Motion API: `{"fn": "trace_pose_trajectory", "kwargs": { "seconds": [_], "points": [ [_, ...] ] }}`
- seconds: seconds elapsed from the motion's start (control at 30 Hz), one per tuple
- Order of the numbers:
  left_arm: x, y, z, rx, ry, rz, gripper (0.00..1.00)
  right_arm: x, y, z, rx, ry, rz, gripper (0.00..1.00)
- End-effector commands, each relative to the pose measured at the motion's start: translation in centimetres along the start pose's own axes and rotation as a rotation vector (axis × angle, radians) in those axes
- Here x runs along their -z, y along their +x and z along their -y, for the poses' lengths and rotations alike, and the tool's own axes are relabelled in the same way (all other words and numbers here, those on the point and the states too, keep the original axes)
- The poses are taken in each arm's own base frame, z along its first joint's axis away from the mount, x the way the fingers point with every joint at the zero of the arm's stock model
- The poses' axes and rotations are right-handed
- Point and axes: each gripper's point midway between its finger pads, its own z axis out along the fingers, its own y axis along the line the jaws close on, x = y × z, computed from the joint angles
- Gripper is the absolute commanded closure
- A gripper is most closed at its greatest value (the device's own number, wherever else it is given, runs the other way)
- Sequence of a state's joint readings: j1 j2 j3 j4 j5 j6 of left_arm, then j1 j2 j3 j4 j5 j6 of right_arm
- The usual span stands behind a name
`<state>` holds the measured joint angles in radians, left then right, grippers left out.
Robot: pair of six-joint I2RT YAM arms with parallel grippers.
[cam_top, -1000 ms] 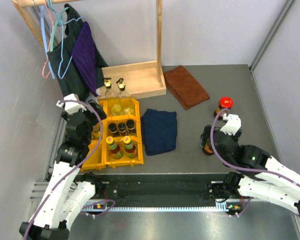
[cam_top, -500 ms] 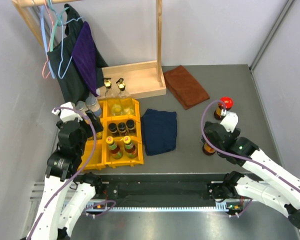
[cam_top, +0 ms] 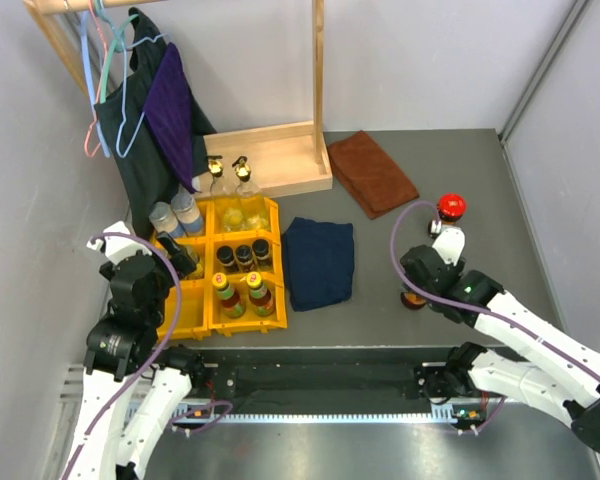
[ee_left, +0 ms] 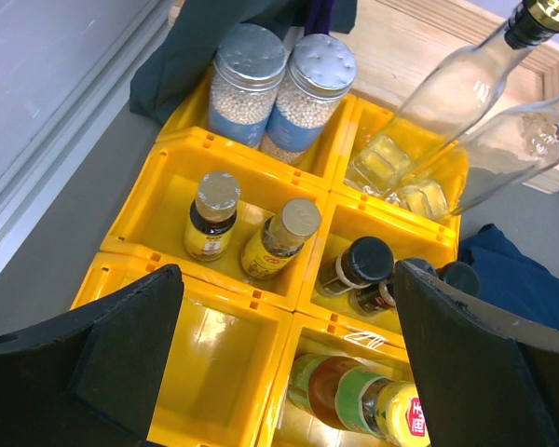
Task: Organize the condiment bottles
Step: Pick up the bottle from the center of the board.
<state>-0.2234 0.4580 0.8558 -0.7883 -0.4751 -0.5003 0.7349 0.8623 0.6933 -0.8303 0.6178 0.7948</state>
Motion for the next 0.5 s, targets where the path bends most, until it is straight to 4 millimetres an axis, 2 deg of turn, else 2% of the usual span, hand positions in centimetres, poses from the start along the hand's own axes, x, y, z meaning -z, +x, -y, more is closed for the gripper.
{"fn": "trace_pose_trajectory", "kwargs": {
  "seconds": [0.0, 0.03, 0.07, 0.13, 0.17, 0.3, 0.4, 0.47],
  "points": [
    [0.6, -1.4, 0.0, 0.036, -0.019, 0.025, 0.01, -0.2, -0.1, -0.9, -0.035, -0.030, -0.009, 0.55],
    [0.6, -1.3, 0.0, 0.032, -0.019, 0.012, 0.01, -0.1, -0.3, -1.0, -0.040, -0.033, -0.005, 0.63],
    [0.5, -1.2, 0.2, 0.039, -0.017, 0.004, 0.01, 0.0, -0.4, -1.0, -0.037, -0.034, -0.005, 0.80],
    [0.4, -1.0, 0.5, 0.039, -0.011, -0.010, 0.01, 0.3, -0.9, -1.2, -0.042, -0.041, 0.001, 0.95],
    [0.3, -1.0, 0.6, 0.046, -0.010, -0.012, 0.01, 0.4, -1.2, -1.3, -0.031, -0.046, 0.007, 1.00],
    [0.4, -1.4, 0.9, 0.052, 0.009, -0.004, 0.01, 1.8, -3.6, -2.8, -0.003, -0.121, 0.047, 1.00],
    [0.7, -2.0, 1.5, 0.019, 0.046, 0.007, 0.01, 4.5, -7.5, -5.3, 0.002, -0.242, 0.112, 1.00],
    [0.8, -2.5, 1.5, 0.001, 0.049, 0.020, 0.01, 6.0, -9.1, -6.8, 0.028, -0.317, 0.140, 1.00]
  ]
}}
